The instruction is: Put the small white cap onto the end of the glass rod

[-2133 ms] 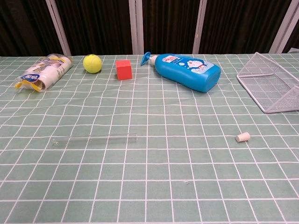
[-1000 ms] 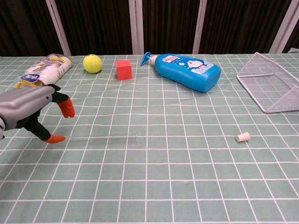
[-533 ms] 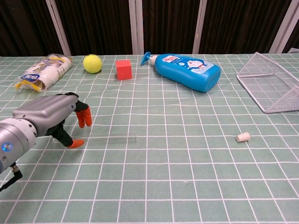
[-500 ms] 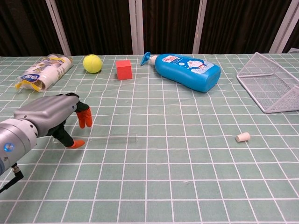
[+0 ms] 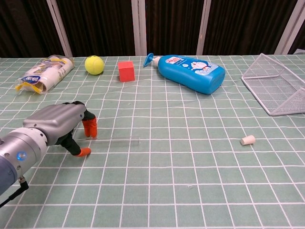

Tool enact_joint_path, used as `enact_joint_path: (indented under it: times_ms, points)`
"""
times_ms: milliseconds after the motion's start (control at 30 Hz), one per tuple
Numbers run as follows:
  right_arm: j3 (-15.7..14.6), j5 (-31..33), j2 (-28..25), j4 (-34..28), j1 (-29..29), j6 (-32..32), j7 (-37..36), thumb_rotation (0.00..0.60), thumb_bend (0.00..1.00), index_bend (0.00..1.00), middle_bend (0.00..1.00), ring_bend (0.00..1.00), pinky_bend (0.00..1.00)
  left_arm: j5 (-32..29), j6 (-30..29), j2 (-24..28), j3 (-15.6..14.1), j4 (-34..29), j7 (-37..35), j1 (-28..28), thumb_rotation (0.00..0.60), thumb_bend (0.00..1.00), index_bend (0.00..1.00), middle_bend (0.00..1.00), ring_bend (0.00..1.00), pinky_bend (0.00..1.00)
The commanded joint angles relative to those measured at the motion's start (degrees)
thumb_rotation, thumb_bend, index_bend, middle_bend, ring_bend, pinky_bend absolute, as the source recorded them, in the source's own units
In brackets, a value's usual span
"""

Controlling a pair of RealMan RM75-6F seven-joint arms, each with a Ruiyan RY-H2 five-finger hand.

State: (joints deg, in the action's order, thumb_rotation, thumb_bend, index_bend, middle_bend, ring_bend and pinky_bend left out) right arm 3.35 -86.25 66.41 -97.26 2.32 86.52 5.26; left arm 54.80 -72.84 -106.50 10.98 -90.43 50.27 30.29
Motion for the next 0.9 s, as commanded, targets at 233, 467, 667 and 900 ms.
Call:
enact_joint_path:
  times_ms: [233, 467, 667, 900]
  points:
    - [0.0, -0.3, 0.1, 0.1, -0.1, 0.3, -0.2, 0.600, 0.29, 0.00, 0.00, 0.00, 0.00, -1.1, -0.3, -0.2, -0.6, 0.0, 0.5, 0.5, 0.600, 0.46, 0.48, 0.41, 0.02, 0.00]
    - [0.0, -0.3, 0.2, 0.2, -0.1, 0.5, -0.4, 0.600, 0.29, 0.00, 0.00, 0.00, 0.00, -0.7, -0.6, 0.2, -1.1, -0.6, -0.1, 0.7, 0.600, 0.60, 0.50, 0.42, 0.03, 0.00]
    - [0.0, -0.3, 0.2, 0.2, -0.1, 0.5, -0.3, 0.600, 0.29, 0.00, 0.00, 0.00, 0.00, 0.4, -1.0, 1.3, -0.5, -1.7, -2.5, 0.7, 0.600, 0.63, 0.51, 0.43, 0.04, 0.00]
    - [0.0, -0.3, 0.3, 0.3, -0.2, 0.5, -0.1, 0.600, 0.29, 0.00, 0.00, 0.00, 0.00, 2.4, -0.8, 3.3, 0.5, -3.1, -5.5, 1.2, 0.600, 0.63, 0.51, 0.44, 0.04, 0.00]
